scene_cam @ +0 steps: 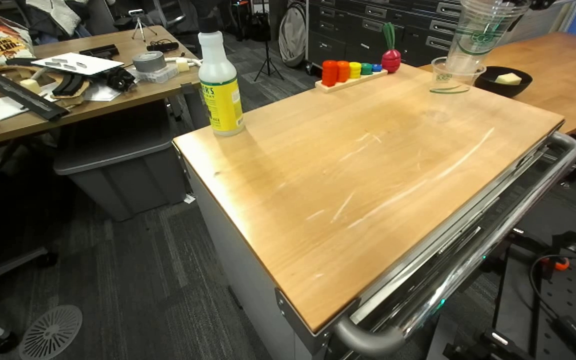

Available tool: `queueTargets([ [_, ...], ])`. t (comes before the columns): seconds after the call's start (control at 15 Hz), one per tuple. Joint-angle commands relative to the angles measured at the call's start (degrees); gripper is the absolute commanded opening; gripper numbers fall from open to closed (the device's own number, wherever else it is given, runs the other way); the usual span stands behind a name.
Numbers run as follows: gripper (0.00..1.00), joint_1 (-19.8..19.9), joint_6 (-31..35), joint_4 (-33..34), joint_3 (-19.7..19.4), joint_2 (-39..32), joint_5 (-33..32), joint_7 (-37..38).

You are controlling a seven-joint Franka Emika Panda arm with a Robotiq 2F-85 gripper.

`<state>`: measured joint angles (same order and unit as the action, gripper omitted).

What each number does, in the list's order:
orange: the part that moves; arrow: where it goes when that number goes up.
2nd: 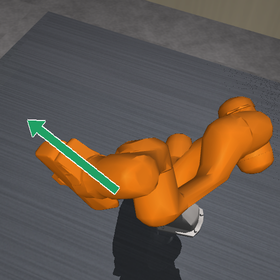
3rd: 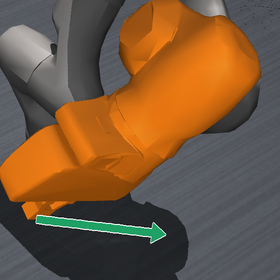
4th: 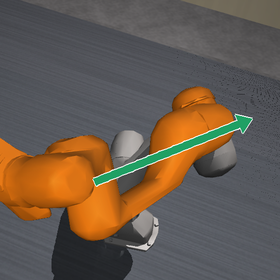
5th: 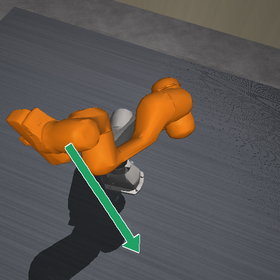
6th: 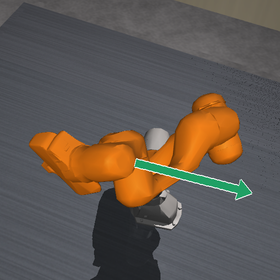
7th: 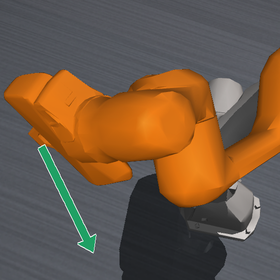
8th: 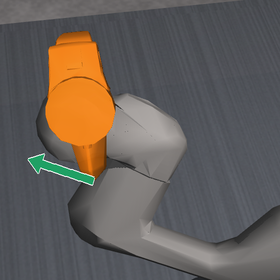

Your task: Stack all four of the plastic cups together

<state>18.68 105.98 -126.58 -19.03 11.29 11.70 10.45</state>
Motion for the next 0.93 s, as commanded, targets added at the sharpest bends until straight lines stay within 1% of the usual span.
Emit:
queueTargets([
  [0.0, 0.02, -0.1, -1.3, 2.1, -0.1, -2.2, 0.7, -1.1],
  [0.13, 0.02, -0.1, -1.2, 2.7, 0.0, -3.5, 0.8, -0.9],
  [0.2, 0.05, -0.2, -1.1, 2.9, 0.0, -4.1, 0.6, -0.9],
  [0.27, 0.32, -0.2, -1.0, 2.8, 0.1, -4.4, 0.5, -0.8],
  [0.33, 0.33, -0.3, -0.4, 1.9, 0.3, -4.2, 0.3, -0.7],
  [0.4, 0.39, -0.3, -0.3, 1.7, 0.3, -4.2, 0.1, -0.6],
  [0.47, 0.48, -0.3, -0.2, 1.4, 0.3, -4.2, -0.1, -0.8],
  [0.6, 0.62, -0.2, 0.2, 0.5, 0.2, -3.5, 0.1, -1.1],
  [0.8, 0.86, -0.2, 0.9, -0.9, 0.3, -1.9, -0.2, -0.7],
  [0.87, 0.92, -0.2, 1.2, -1.4, 0.6, -1.1, -1.1, 0.2],
])
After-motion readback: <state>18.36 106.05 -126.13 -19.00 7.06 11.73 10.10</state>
